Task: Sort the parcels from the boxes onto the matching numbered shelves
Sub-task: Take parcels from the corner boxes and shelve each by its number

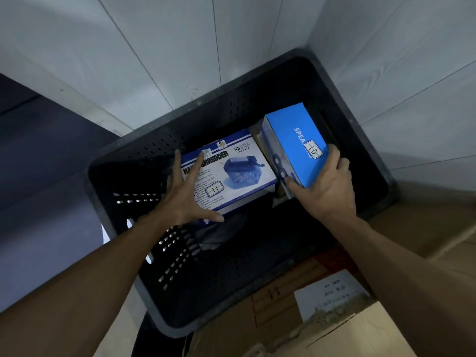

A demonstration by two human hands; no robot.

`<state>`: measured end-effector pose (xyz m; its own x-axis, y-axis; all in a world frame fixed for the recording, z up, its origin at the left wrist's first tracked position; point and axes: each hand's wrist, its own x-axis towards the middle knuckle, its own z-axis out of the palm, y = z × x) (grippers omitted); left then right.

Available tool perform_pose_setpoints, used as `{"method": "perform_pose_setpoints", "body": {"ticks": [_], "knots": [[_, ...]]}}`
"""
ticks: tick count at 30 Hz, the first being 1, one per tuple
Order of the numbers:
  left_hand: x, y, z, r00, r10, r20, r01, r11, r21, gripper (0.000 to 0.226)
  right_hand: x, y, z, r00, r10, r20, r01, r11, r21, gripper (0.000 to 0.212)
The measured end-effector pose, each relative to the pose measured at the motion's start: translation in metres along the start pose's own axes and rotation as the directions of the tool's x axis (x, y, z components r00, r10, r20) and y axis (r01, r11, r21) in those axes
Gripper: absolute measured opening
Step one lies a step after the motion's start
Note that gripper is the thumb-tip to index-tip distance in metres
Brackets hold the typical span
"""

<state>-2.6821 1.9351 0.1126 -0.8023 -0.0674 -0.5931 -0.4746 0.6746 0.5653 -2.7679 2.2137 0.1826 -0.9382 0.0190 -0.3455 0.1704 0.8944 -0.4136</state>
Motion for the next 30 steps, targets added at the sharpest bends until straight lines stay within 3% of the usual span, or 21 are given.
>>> {"method": "perform_pose_setpoints", "body": {"ticks": [5, 11, 18, 30], "knots": [[0.008, 0.002, 0.014, 0.998, 0.009, -0.062, -0.011, 0.999, -0.031, 0.159, 0.001, 0.005, 0.005, 1.0, -0.009, -0.012, 0.01, 1.0, 0.003, 0.102], [-0.001, 0.001, 0.013, 0.983, 0.077, -0.168, -0.046, 0.982, 0.181, 0.157, -0.002, 0.006, 0.006, 0.999, -0.012, -0.032, 0.012, 1.0, 0.011, 0.103], [-0.026, 0.021, 0.002, 0.971, 0.146, -0.188, -0.092, 0.959, 0.267, 0.151, -0.013, 0.002, -0.01, 0.998, -0.051, -0.036, 0.052, 0.998, 0.032, 0.1], [-0.117, 0.093, -0.048, 0.956, 0.222, -0.192, -0.111, 0.879, 0.463, 0.146, -0.068, -0.03, -0.112, 0.989, -0.108, -0.101, 0.107, 0.994, -0.017, 0.098]]}}
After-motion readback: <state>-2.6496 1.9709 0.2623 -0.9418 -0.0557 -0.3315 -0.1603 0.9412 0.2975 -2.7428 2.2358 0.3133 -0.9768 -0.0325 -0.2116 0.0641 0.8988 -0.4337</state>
